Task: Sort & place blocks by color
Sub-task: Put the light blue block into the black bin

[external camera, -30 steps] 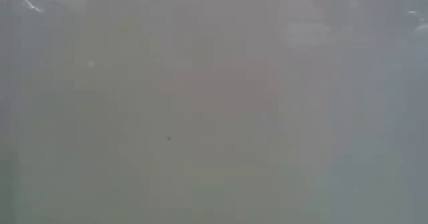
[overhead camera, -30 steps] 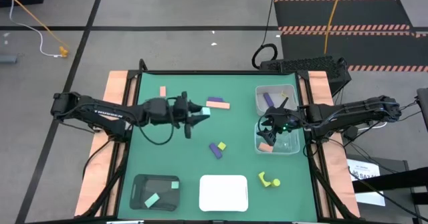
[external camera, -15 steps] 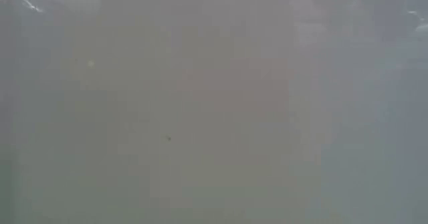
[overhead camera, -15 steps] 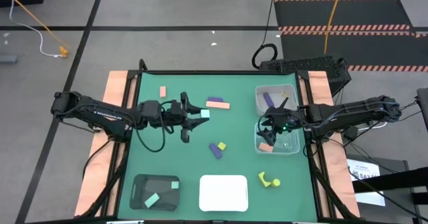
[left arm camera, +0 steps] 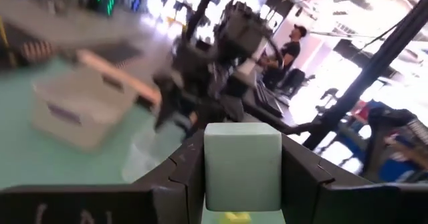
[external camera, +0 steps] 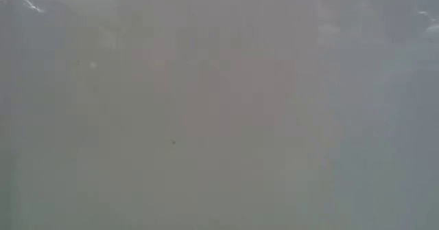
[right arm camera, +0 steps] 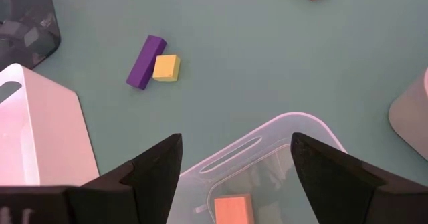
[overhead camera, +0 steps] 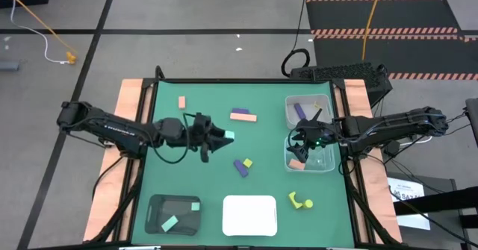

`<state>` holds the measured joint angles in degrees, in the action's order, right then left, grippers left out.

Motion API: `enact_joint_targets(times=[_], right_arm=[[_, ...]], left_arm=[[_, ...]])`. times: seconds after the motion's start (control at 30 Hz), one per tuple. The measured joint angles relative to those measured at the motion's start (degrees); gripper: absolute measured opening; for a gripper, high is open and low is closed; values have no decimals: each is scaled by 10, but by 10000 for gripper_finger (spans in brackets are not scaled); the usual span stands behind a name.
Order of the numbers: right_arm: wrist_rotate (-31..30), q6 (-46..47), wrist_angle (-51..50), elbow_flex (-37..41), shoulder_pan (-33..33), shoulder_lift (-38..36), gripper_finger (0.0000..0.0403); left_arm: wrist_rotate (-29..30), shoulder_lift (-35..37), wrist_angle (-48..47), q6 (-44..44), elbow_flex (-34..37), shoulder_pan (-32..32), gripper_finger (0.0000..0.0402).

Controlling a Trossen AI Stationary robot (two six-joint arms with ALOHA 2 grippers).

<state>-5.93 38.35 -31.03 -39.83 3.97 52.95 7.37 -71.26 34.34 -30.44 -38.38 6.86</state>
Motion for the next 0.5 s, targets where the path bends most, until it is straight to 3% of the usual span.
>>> enact_joint_targets(times=[0.2,0.5], right_arm=[[0,0,0,0,0,0,272],[0,0,0,0,0,0,272]], left_arm=[[11,0,-106,-214,0,51,133],[17,0,-182,-530,0,210,133]])
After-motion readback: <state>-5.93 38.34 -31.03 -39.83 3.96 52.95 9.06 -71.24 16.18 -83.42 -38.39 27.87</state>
